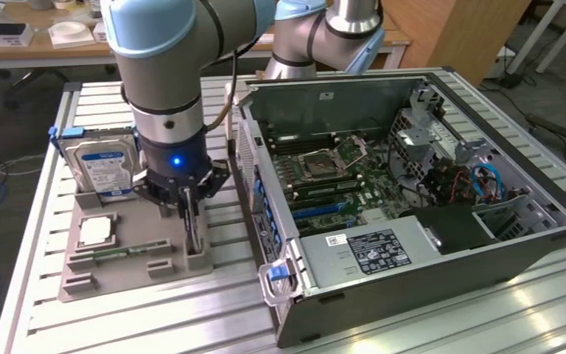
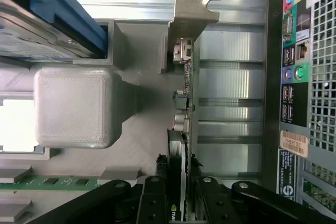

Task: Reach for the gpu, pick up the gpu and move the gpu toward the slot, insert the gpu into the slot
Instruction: 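Pick up the gpu and move the gpu toward the slot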

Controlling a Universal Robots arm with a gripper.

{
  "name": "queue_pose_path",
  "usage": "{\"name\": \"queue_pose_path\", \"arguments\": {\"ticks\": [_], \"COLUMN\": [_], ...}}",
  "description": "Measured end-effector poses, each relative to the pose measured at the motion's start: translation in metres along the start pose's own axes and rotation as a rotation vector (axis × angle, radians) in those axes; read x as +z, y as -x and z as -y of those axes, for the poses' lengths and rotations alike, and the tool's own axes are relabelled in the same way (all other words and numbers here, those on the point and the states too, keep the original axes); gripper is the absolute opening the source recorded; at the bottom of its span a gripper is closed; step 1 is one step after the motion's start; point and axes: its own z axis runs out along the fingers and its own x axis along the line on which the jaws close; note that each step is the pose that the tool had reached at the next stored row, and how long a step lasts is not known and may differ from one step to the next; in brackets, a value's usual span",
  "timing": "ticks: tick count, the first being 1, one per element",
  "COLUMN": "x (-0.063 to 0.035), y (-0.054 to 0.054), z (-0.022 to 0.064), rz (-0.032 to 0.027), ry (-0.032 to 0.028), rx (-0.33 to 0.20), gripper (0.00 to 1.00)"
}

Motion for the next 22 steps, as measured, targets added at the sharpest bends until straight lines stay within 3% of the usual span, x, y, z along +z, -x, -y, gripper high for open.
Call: {"name": "queue_pose_path", "arguments": {"ticks": [22], "x": [-0.0992], "y": [0.002], "z": [-0.0042], "rz": [0.0003], "ry": [0.0001], "rx": [0.000], "gripper": [0.26]}}
